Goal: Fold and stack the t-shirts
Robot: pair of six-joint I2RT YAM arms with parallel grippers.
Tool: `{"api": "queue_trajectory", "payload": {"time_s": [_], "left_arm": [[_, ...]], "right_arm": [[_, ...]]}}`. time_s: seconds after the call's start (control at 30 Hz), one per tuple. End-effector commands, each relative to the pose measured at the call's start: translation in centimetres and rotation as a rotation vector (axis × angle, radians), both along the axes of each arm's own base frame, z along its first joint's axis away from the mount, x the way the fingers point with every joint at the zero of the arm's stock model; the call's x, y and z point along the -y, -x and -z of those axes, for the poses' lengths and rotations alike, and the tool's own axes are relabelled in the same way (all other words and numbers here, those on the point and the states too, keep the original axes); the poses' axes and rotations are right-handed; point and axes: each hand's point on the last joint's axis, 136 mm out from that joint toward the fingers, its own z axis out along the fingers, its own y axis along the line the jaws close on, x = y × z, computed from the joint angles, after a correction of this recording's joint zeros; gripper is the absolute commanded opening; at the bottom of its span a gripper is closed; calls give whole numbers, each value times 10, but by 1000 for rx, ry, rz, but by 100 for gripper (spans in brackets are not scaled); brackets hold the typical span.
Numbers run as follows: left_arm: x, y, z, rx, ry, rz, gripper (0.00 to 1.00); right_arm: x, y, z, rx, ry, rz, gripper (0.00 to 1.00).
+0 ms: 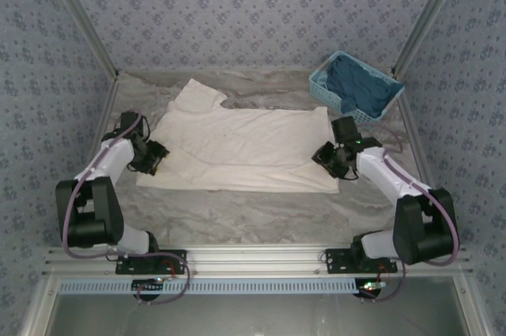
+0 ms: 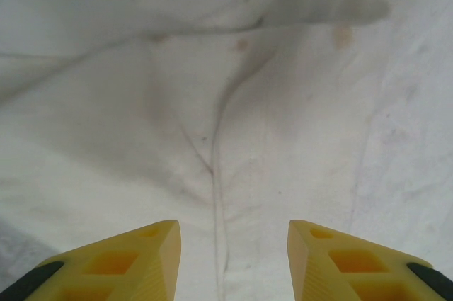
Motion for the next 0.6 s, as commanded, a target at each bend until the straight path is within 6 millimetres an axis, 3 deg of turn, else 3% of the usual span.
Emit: {"api": "queue_trajectory", "payload": {"time_s": [0.0, 0.23, 0.47, 0.57], "left_arm": [[12, -15, 1, 8, 35, 25, 42], [17, -24, 20, -32, 6, 53, 35], [19, -39, 11, -24, -43, 80, 5], [20, -43, 4, -26, -63, 93, 0]], "right_arm": [[-21, -13, -14, 59, -35, -82, 44], [-27, -14, -12, 51, -47, -81, 44], [-27, -11, -13, 35, -47, -81, 43], [-26, -11, -14, 31, -47, -76, 41]]}}
